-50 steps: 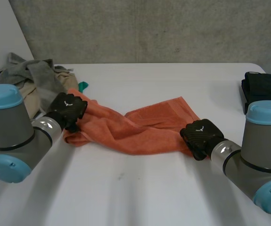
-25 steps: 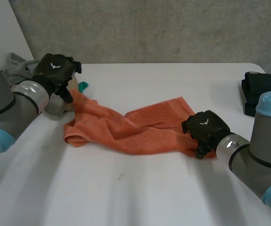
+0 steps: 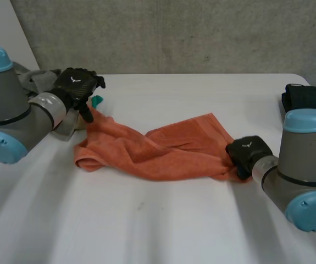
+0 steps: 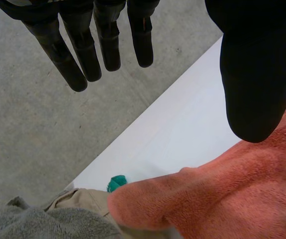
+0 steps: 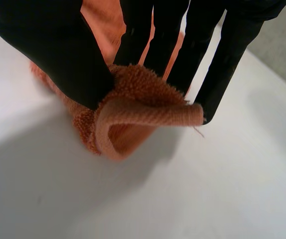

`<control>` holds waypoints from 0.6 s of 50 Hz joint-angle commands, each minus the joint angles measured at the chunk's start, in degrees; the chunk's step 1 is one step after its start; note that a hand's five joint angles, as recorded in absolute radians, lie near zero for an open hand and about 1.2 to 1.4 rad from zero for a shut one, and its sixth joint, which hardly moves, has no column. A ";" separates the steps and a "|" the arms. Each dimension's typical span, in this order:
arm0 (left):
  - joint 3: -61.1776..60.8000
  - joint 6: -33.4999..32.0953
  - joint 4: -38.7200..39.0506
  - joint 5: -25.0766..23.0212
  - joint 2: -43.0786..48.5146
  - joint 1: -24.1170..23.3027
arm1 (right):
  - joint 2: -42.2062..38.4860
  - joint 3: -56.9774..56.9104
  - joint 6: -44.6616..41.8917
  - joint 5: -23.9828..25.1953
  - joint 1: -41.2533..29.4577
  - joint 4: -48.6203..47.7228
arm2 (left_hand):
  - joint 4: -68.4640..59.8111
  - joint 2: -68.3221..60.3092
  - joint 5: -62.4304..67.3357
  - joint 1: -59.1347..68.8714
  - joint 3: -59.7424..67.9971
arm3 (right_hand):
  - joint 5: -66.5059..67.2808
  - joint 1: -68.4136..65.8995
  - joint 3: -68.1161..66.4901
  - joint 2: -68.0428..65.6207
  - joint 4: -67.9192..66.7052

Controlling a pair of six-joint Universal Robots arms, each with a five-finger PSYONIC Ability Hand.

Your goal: Fold the laundry.

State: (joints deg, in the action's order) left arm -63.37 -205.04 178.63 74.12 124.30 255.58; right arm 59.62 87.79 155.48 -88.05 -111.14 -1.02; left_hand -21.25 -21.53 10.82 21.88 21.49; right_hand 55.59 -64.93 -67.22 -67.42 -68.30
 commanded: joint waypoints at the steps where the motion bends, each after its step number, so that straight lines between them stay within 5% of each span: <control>1: 7.90 -3.16 -2.06 -1.87 5.24 0.97 | 9.01 0.54 1.66 6.04 -0.83 -2.41 | 1.95 2.23 -1.51 -2.57 -2.19 | 14.41 -15.07 -12.78 -12.58 -11.70; 14: 26.71 -13.53 -16.03 -2.14 20.44 1.41 | 24.30 -4.12 2.28 14.48 -4.70 3.66 | 8.69 8.96 -8.25 -9.31 -8.93 | 14.41 -15.07 -12.78 -12.58 -11.70; 21: 31.55 -16.35 -15.69 -0.73 25.55 0.53 | 28.97 -7.55 3.86 17.39 -4.79 4.62 | 6.00 6.27 -5.56 -6.62 -6.24 | 14.41 -15.07 -12.78 -12.58 -11.70; 30: 39.45 -18.54 -13.14 6.04 32.31 -0.26 | 29.06 -10.28 6.15 19.50 -1.54 6.73 | -20.38 -20.10 20.82 19.76 20.14 | 14.41 -15.07 -12.78 -12.58 -11.70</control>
State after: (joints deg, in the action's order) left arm -28.39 -222.33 163.95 76.74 153.03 255.61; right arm 89.59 78.49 160.84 -69.48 -115.05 4.93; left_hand -29.77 -29.81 19.80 31.27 29.85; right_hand 55.59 -64.93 -67.98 -67.42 -68.50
